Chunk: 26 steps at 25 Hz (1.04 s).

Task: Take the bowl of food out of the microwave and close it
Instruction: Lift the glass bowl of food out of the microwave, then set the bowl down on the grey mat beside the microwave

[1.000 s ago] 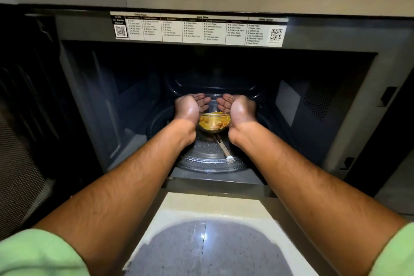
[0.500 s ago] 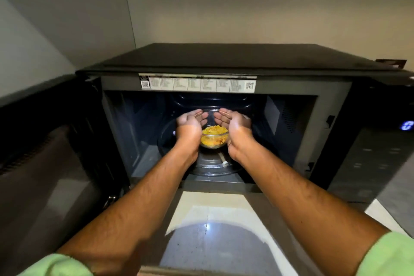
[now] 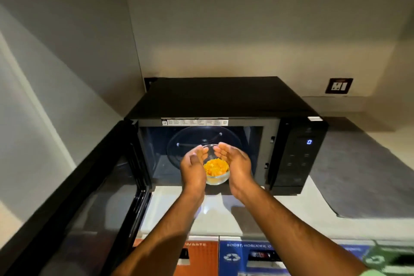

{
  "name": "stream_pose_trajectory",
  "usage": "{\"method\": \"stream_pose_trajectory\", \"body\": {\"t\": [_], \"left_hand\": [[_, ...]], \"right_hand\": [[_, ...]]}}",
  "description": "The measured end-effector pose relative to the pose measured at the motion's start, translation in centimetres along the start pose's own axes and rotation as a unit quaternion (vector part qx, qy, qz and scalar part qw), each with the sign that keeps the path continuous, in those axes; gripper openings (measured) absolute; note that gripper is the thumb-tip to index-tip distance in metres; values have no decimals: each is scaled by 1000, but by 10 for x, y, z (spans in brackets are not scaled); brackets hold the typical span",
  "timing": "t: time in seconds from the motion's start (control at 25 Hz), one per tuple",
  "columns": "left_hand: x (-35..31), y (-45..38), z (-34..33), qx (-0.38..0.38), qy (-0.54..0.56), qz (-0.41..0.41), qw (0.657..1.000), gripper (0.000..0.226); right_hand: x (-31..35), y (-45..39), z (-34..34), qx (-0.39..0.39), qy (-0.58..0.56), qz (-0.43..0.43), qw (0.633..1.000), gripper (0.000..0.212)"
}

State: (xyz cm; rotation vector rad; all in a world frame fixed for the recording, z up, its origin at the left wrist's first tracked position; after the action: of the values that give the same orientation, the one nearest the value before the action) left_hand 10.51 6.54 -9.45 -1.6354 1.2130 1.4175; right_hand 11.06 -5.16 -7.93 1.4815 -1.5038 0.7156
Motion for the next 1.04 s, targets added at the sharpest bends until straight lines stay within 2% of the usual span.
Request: {"method": "stream_pose_trajectory", "body": {"t": [0.16,0.44,0.72,1.04], "left_hand": [[-16,66,10,17,27,27,999,35],[-48,157,5,72,2,34,997,34],[-63,180,-13,88,6,7,996,31],[-56,201,-90,116,18,-6,993,37]], "right_hand": [[20,70,9,-24,2,-31,999,26],[59,159,38,-45,-1,1,999,27],[83,179,53,-43,-6,23,999,31],[127,161,116,-58,-12,45,997,34]]}}
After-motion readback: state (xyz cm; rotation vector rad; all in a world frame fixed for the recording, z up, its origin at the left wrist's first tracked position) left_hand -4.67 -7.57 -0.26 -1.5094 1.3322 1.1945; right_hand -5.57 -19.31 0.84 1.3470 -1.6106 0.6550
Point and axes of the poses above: each hand's wrist, its own y-axis away from the middle knuckle, its own z-axis out of the back of the hand, x = y × z, the point moved 3 cm from there along -y, towards the middle knuckle, and after that the axes turned 3 degrees about x, right-handed, at the moved point
